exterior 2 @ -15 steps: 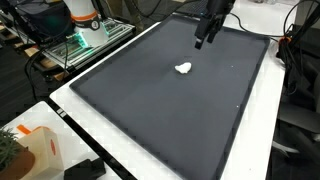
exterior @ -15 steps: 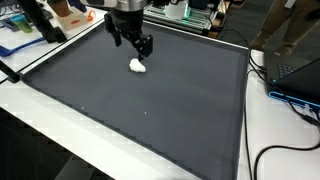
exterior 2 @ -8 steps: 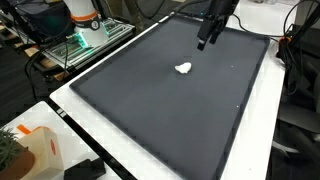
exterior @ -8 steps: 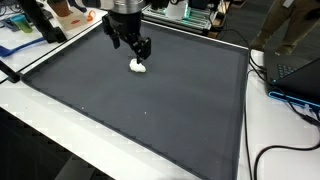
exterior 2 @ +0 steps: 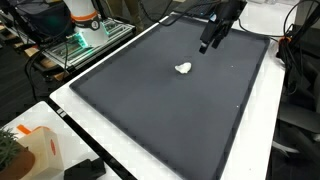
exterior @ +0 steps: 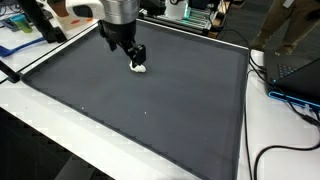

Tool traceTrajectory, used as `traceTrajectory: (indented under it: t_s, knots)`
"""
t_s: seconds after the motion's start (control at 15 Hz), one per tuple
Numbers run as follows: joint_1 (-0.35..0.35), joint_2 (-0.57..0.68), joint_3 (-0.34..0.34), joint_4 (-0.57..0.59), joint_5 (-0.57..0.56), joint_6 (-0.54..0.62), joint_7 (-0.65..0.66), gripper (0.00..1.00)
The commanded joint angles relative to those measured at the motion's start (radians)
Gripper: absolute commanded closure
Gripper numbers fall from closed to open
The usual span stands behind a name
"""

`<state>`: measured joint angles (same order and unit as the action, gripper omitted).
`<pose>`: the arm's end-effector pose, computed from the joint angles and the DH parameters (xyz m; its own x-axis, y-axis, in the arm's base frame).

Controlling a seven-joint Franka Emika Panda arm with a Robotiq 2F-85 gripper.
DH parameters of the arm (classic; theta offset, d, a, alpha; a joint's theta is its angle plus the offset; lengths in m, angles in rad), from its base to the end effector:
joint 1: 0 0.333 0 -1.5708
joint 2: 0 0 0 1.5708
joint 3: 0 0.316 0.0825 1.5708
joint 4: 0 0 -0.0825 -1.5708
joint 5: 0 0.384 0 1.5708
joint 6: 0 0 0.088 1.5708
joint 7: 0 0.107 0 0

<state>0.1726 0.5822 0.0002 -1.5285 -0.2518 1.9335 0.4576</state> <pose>0.6761 0.1006 0.3060 0.9805 -0.1827 -0.0724 -0.1566 -0.9490 0.2737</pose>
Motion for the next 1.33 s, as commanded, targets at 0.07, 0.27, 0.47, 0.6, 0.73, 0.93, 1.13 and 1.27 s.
traceTrajectory:
  t_s: [0.07,0.27,0.47,0.6,0.73,0.93,1.13,1.27]
  knots:
    - [0.022,0.106,-0.022,0.143,0.028,-0.115,0.02,0.0]
    - [0.023,0.162,-0.026,0.218,0.037,-0.2,0.022,0.0]
    - [0.023,0.209,-0.028,0.286,0.046,-0.278,0.019,0.0]
    - [0.022,0.239,-0.029,0.332,0.054,-0.32,0.017,0.0]
    - [0.021,0.264,-0.03,0.372,0.061,-0.352,0.018,0.0]
    - [0.018,0.306,-0.035,0.429,0.072,-0.388,0.02,0.0]
    - [0.012,0.35,-0.041,0.481,0.085,-0.426,0.018,0.0]
    - [0.007,0.378,-0.044,0.514,0.097,-0.45,0.015,0.0]
